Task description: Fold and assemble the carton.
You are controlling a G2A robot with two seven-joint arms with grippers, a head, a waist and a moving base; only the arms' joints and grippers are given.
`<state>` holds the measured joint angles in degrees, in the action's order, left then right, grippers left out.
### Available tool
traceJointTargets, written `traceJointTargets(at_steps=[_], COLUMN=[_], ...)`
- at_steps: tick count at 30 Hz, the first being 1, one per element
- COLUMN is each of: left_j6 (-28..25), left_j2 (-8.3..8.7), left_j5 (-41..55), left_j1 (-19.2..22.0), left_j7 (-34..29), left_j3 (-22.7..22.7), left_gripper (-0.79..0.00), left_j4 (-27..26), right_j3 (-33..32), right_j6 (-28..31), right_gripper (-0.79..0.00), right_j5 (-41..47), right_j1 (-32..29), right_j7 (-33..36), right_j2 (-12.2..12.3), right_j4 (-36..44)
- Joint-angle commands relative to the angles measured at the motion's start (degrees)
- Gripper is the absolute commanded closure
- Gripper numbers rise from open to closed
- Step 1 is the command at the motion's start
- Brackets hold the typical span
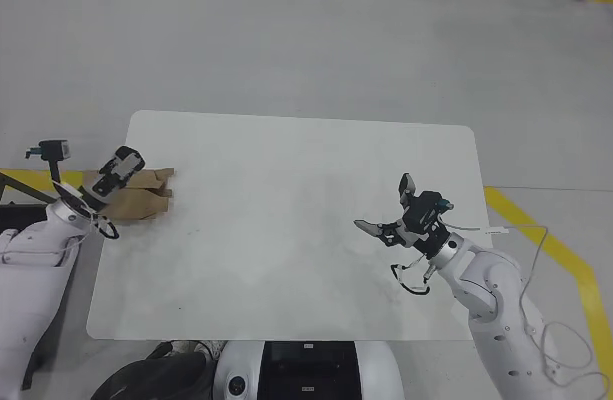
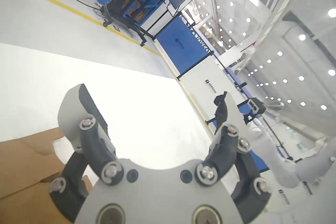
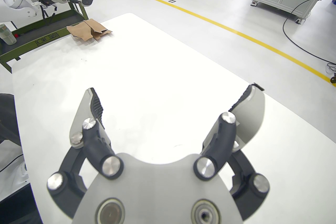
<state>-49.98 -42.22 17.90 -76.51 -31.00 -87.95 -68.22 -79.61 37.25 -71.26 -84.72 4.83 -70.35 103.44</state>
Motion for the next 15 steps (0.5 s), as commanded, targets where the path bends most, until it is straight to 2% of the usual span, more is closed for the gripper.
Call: traceJointTargets(at_steps=[1,12,15], left_j6=[0.4,0.4,4.2], left_j2=[-0.11,-0.11,-0.27], left_j5=[2.9,2.9,6.3], left_j1=[0.6,0.6,0.2], left_j7=[-1.8,-1.8,0.3], left_j3=[0.3,0.3,-0.7], left_gripper=[-0.785,-0.785,-0.785], left_j4=[1.0,1.0,2.2], right_j3=[0.0,0.0,0.0], right_j6=[0.0,0.0,0.0], right_gripper=[-0.785,-0.785,-0.785], right_j5=[0.0,0.0,0.0], right_j1=[0.0,0.0,0.0], right_j7=[0.0,0.0,0.0], right_j2=[0.0,0.0,0.0], right_j4=[0.0,0.0,0.0])
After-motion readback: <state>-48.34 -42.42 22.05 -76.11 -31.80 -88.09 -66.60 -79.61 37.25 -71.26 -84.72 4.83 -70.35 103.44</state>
